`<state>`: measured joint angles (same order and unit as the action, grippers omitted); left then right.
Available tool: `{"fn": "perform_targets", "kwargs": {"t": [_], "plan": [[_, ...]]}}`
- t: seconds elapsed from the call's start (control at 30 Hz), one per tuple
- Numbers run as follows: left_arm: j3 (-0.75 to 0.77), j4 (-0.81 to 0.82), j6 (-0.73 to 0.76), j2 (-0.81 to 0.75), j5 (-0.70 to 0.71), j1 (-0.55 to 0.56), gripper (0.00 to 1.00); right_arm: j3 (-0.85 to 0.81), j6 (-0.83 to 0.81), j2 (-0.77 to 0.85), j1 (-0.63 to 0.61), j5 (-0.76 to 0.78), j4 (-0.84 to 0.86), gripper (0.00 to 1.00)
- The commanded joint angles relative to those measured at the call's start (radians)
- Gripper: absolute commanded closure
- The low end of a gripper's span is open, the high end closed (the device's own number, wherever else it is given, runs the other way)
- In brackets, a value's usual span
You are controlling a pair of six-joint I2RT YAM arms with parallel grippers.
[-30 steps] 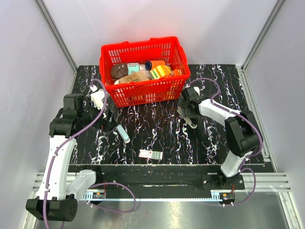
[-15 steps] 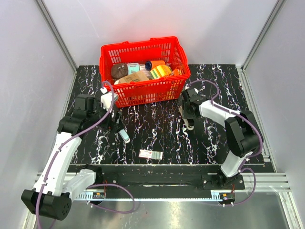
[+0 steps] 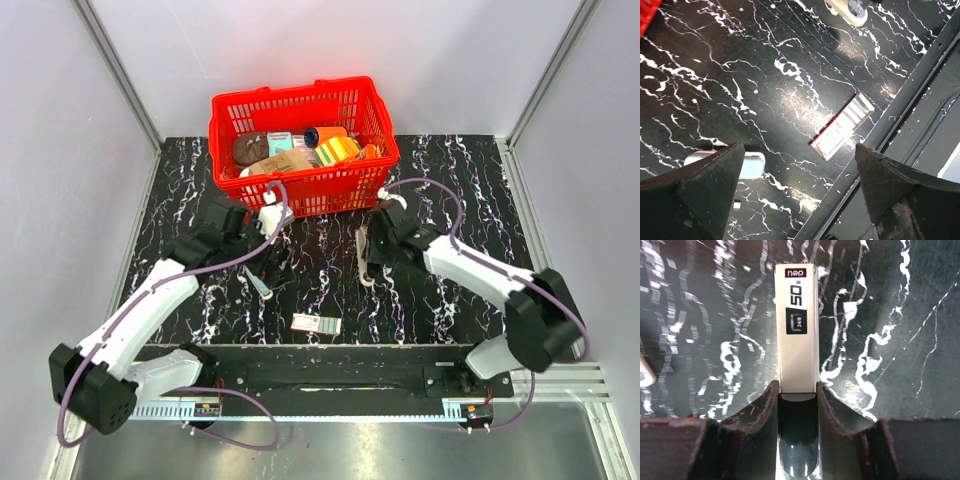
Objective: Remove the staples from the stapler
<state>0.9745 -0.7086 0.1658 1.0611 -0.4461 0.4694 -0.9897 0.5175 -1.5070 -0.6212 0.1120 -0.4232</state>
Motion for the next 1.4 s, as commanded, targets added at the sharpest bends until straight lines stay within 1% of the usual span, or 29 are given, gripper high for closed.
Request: {"fn": "perform_targets", "kwargs": {"t": [0.0,0.13,0.27,0.33,0.4,0.5,0.63,0.77,0.97,1.07,1.17,1.27,1.37], "plan": [[-0.014,0.133,0.001,0.062,-0.052,0.035,0.02,0.026,0.125,0.175,-0.017,0.002,0.185,1.00],[-0.028,0.198,-0.011,0.123,-0.084,0.072,0.01,0.088,0.205,0.240,-0.064,-0.002,0.320,1.00],[-0.040,0.248,-0.029,0.149,-0.140,0.090,0.01,0.141,0.278,0.257,-0.167,0.055,0.414,1.00],[-0.057,0.277,-0.022,0.149,-0.155,0.100,0.01,0.180,0.329,0.269,-0.208,0.090,0.523,1.00],[-0.072,0.302,-0.009,0.164,-0.173,0.109,0.01,0.198,0.358,0.272,-0.235,0.115,0.572,1.00],[-0.089,0.311,0.018,0.197,-0.204,0.110,0.01,0.204,0.381,0.281,-0.264,0.150,0.613,1.00],[-0.105,0.328,0.047,0.221,-0.270,0.110,0.01,0.209,0.397,0.304,-0.282,0.184,0.629,1.00],[-0.109,0.371,0.040,0.247,-0.331,0.110,0.04,0.229,0.420,0.317,-0.299,0.189,0.659,1.00],[-0.086,0.431,0.032,0.298,-0.359,0.106,0.07,0.276,0.473,0.330,-0.325,0.175,0.693,1.00],[-0.079,0.443,0.049,0.322,-0.373,0.106,0.14,0.295,0.483,0.344,-0.327,0.176,0.692,1.00],[-0.086,0.439,0.096,0.329,-0.368,0.103,0.30,0.306,0.487,0.370,-0.327,0.186,0.676,1.00],[-0.097,0.439,0.126,0.326,-0.341,0.103,0.49,0.310,0.483,0.386,-0.327,0.193,0.652,1.00],[-0.099,0.443,0.141,0.324,-0.310,0.103,0.58,0.329,0.481,0.398,-0.327,0.189,0.655,1.00]]}}
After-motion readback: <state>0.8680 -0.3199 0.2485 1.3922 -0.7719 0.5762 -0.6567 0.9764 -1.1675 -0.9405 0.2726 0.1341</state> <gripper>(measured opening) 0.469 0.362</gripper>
